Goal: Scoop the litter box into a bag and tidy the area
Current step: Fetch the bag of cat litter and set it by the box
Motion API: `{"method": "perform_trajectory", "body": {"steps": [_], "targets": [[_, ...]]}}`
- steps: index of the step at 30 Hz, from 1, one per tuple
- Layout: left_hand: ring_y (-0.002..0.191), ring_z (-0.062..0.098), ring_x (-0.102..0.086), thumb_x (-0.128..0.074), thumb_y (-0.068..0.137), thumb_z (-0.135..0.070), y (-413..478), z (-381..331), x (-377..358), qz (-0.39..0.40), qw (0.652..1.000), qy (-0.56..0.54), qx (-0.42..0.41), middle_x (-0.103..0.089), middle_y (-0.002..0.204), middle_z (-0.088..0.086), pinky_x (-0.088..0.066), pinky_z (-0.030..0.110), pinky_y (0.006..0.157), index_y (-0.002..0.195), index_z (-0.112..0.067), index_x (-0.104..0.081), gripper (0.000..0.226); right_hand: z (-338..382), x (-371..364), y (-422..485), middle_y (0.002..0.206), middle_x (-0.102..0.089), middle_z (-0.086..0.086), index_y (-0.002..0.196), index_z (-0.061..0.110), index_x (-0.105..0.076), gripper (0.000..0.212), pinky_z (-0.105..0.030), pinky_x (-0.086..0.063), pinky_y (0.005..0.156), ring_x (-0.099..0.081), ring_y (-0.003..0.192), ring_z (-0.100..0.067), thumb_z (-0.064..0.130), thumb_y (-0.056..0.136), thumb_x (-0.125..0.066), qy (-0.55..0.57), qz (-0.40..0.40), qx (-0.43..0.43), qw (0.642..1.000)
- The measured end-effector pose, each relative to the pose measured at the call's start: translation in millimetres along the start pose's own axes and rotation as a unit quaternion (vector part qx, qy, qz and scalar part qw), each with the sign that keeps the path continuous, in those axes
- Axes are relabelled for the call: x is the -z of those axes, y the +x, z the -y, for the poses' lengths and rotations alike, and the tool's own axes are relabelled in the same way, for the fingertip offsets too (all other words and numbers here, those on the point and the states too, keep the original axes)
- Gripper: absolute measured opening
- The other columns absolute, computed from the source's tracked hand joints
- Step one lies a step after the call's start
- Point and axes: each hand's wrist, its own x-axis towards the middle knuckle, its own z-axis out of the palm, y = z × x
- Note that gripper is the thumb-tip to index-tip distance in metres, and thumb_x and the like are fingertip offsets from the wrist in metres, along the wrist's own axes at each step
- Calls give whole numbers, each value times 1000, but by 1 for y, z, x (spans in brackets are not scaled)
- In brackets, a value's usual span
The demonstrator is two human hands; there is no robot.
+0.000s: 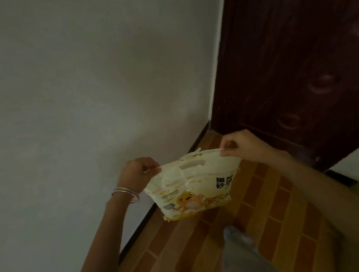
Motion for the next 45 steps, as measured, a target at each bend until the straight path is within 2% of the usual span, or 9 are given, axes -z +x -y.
{"method": "perform_trajectory", "body": {"steps": [4,8,13,20,24,27,34,38,45], "targets": [[70,9,-56,-69,82,-20,31,-20,-17,-35,998,2,54,-65,77,-5,-39,12,65,84,-13,-73,7,-33,28,45,78,-63,5,83,13,-67,12,-18,-43,64,-59,74,-8,23,78,-72,-13,44,38,998],[73,13,-59,-69,83,-21,58,-35,-35,-47,992,-7,113,-67,79,-2,-47,26,74,87,-13,-73,9,-65,50,84,78,-65,4,79,18,-65,9,-26,-48,67,-61,75,-8,24,78,-71,-14,92,70,993],[70,10,-56,-69,82,-21,77,-42,-58,-65,982,-28,175,-68,79,-2,-42,22,70,87,-14,-72,9,-87,67,124,78,-62,5,83,15,-66,11,-21,-44,63,-59,75,-8,25,81,-69,-37,124,113,985],[66,6,-54,-70,82,-22,105,-26,-97,-83,965,-53,242,-67,77,-5,-40,20,67,85,-17,-72,6,-126,44,175,75,-63,8,77,26,-62,7,-25,-48,64,-62,73,-9,30,80,-68,-51,130,122,983],[72,12,-58,-69,82,-21,113,-2,-139,-71,956,-63,277,-68,81,-2,-41,22,68,88,-15,-72,9,-153,4,198,78,-61,-1,82,9,-65,7,-18,-39,63,-60,76,-15,15,81,-68,-47,140,107,983],[79,18,-62,-68,83,-20,121,29,-175,-55,949,-69,301,-70,86,3,-44,26,72,90,-14,-72,10,-181,-37,214,81,-62,-1,84,9,-65,5,-10,-32,59,-58,77,-13,14,84,-65,-72,154,106,980],[79,16,-60,-67,84,-20,131,126,-289,-45,936,-81,338,-70,89,6,-41,22,71,95,-12,-71,14,-259,-163,260,81,-60,-1,87,6,-65,6,-7,-29,57,-56,76,-12,11,84,-64,-98,187,112,971],[78,11,-54,-65,86,-21,134,183,-345,-46,930,-86,355,-63,84,-2,-39,22,73,98,-14,-71,15,-297,-234,286,87,-64,-4,91,8,-64,8,-15,-38,65,-54,76,-9,14,86,-63,-127,202,129,962],[83,12,-59,-68,83,-18,146,266,-414,-46,914,-115,386,-69,93,3,-43,21,78,98,-12,-71,16,-340,-324,325,91,-66,-6,90,9,-65,8,-23,-44,71,-58,81,-14,15,86,-63,-144,227,134,954]]}}
